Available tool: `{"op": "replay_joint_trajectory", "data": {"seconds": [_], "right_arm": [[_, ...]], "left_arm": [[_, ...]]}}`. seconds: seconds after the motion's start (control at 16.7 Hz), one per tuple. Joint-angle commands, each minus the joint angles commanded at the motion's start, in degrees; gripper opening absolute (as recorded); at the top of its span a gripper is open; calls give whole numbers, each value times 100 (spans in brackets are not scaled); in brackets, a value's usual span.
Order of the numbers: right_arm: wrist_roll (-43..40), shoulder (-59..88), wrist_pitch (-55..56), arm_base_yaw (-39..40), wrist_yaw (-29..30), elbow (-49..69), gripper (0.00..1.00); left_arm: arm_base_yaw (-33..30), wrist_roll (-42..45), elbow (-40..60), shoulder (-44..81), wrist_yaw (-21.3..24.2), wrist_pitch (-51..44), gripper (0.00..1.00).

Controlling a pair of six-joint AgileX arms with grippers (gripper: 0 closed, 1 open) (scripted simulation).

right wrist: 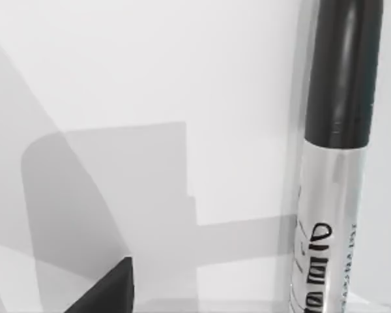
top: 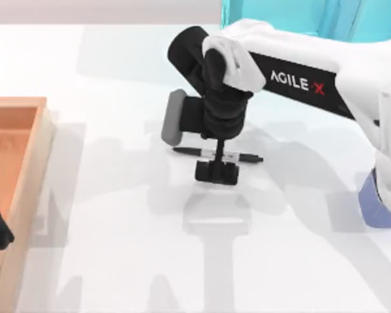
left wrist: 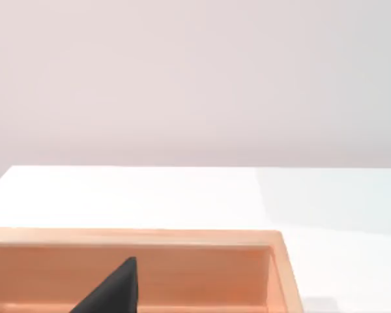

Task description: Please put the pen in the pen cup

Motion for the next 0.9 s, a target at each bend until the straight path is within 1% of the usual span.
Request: {"op": "replay_joint_trajectory", "data": {"seconds": [0.3,0.9], "right_arm": [[-17,88,166,-19,-1,-101,100],[-17,88,166,-19,-1,-101,25]], "left_arm": [[0,0,0,0,0,0,100],[0,0,0,0,0,0,100]]}}
